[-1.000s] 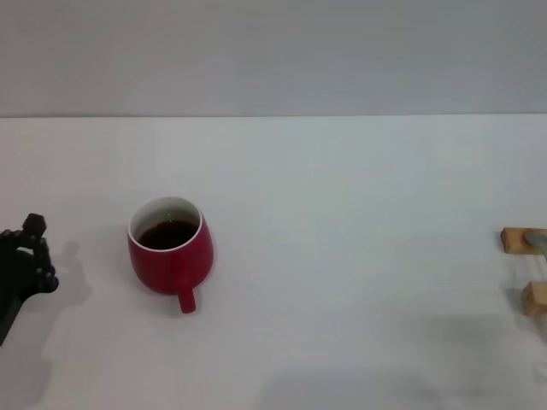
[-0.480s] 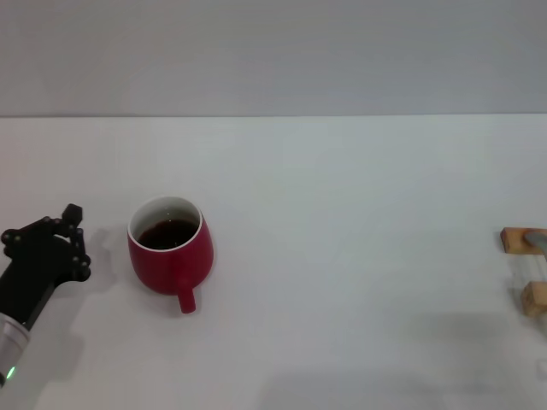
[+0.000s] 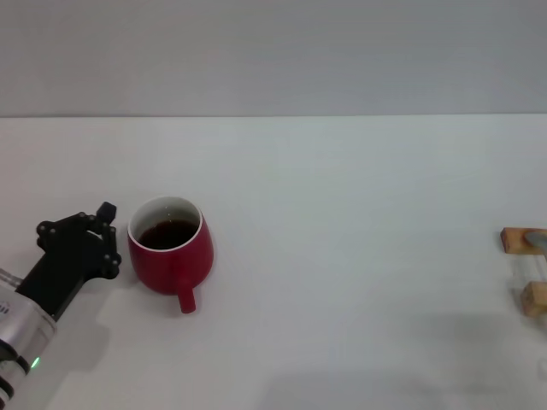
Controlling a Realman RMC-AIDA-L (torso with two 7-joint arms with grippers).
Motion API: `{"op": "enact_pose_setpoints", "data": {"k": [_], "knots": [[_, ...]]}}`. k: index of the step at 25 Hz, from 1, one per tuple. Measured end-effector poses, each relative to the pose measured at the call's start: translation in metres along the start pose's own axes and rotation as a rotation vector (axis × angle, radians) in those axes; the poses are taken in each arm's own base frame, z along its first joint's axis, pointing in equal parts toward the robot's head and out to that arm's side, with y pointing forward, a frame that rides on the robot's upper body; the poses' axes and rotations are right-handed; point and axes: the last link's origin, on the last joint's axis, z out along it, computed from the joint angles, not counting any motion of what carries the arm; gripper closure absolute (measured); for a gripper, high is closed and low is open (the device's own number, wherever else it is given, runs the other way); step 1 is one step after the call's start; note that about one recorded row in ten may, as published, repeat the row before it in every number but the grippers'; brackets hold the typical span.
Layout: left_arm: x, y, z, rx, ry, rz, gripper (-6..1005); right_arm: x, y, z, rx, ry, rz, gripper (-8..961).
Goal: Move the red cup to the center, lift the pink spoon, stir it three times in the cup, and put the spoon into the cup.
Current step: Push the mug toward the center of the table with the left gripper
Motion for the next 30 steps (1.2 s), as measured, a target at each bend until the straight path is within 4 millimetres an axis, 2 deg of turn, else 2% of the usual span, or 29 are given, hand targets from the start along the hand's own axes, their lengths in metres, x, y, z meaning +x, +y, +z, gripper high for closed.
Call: {"op": "enact_pose_setpoints", "data": {"k": [2, 5, 30], "knots": [[0.001, 0.007, 0.008, -0.045, -0.010, 0.015, 1001, 0.000, 0.000, 0.000, 0.000, 0.000, 0.000, 237], [0.002, 0.008, 0.009, -0.058, -0.008, 0.020, 1001, -0.001, 0.000, 0.000, 0.000, -0.007, 0.000, 238], [0.005, 0.028, 0.008, -0.137, 0.009, 0.010, 1000, -0.001, 0.001, -0.003, -0.005, -0.006, 0.001, 238]]}}
